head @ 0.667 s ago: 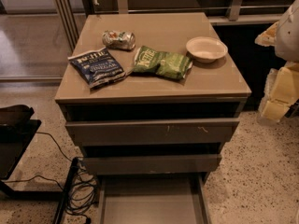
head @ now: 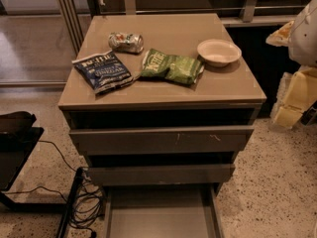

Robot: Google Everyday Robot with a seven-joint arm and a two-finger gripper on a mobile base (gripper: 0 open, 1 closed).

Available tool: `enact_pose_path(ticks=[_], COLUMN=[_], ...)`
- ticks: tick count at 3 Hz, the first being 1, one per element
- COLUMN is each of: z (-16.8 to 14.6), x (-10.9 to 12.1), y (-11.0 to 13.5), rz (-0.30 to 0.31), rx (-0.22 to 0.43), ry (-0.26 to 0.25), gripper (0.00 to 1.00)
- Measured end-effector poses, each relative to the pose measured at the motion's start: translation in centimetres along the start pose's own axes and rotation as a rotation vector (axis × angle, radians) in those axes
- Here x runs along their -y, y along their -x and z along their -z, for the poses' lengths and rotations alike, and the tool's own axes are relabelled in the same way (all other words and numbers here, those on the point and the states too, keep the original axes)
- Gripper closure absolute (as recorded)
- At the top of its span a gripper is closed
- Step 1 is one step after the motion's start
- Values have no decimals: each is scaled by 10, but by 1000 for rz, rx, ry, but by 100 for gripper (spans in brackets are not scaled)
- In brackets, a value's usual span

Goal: Place green jalapeno chip bag into bottom drawer

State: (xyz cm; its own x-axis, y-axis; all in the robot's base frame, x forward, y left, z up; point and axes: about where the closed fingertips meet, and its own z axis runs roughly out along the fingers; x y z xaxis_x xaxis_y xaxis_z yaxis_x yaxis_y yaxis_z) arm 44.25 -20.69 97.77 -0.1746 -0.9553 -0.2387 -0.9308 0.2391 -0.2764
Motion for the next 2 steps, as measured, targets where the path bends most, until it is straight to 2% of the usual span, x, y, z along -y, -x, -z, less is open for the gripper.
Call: enact_pose_path(ticks=[2], z=[-12], x=[15], y=[37], rz=[118], rx=[189], ry=[-57], gripper=[0])
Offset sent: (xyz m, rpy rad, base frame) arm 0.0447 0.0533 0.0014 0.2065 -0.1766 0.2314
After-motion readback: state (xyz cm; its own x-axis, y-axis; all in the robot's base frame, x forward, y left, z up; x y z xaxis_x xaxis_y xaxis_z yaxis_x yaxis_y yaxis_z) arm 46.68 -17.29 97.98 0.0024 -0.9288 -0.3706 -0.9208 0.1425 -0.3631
